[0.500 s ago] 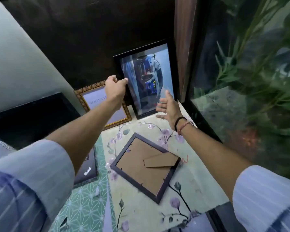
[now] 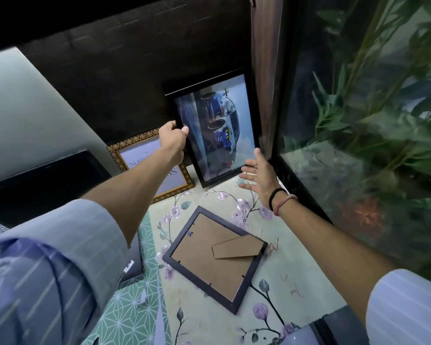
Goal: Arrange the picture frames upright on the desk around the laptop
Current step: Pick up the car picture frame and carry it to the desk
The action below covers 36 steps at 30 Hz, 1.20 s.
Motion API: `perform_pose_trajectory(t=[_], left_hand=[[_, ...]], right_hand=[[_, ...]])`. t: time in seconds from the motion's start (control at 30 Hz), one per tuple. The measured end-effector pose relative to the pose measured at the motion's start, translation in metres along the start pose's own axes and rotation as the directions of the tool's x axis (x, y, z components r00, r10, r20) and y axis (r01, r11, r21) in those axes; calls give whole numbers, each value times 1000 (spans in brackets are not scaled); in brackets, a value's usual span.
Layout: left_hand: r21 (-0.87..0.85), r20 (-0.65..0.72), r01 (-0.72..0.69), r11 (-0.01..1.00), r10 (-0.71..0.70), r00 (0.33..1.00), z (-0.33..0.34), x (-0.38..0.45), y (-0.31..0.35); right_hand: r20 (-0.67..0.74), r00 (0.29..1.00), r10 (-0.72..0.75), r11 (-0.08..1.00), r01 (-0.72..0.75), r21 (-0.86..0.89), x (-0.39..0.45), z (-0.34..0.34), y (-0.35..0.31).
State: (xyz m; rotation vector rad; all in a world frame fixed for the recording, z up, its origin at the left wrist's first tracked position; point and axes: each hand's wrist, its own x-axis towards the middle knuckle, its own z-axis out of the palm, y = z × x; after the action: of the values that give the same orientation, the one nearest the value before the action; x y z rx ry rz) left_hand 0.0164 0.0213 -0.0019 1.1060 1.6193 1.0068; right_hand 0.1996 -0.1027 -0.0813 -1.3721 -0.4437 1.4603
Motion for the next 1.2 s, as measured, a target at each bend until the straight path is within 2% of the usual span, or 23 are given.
perform_pose_trajectory(t=[0.17, 0.27, 0.4, 0.5, 0.63, 0.77, 1.03, 1.2], left_hand=[[8, 36, -70, 998, 69, 997, -16, -18, 6], [-20, 75, -86, 996, 87, 993, -34, -26, 11], [-72, 132, -51, 996, 60, 989, -58, -29, 13], [-116, 132, -26, 993, 41, 990, -75, -34, 14], [-151, 130, 8, 988, 12, 991, -99, -52, 9], [-255, 196, 83, 963, -33, 980, -135, -83, -4], [-248, 319, 217, 944, -132, 938, -232, -175, -77], [-346, 256, 228, 910, -142, 956, -311, -226, -115]], right_hand=[[-99, 991, -84, 996, 81, -41, -6, -5, -7], [-193, 938, -287, 929, 224, -296, -9, -6, -16], [-201, 912, -358, 837, 218, -501, -6, -7, -24], [-140, 913, -383, 833, 276, -479, -9, -3, -21], [-79, 947, -311, 889, 261, -377, -18, 0, -10], [-38, 976, -217, 941, 198, -275, -36, 7, 8], [73, 985, -158, 929, 173, -327, -118, 66, 44], [115, 989, -93, 925, 129, -358, -170, 129, 84]])
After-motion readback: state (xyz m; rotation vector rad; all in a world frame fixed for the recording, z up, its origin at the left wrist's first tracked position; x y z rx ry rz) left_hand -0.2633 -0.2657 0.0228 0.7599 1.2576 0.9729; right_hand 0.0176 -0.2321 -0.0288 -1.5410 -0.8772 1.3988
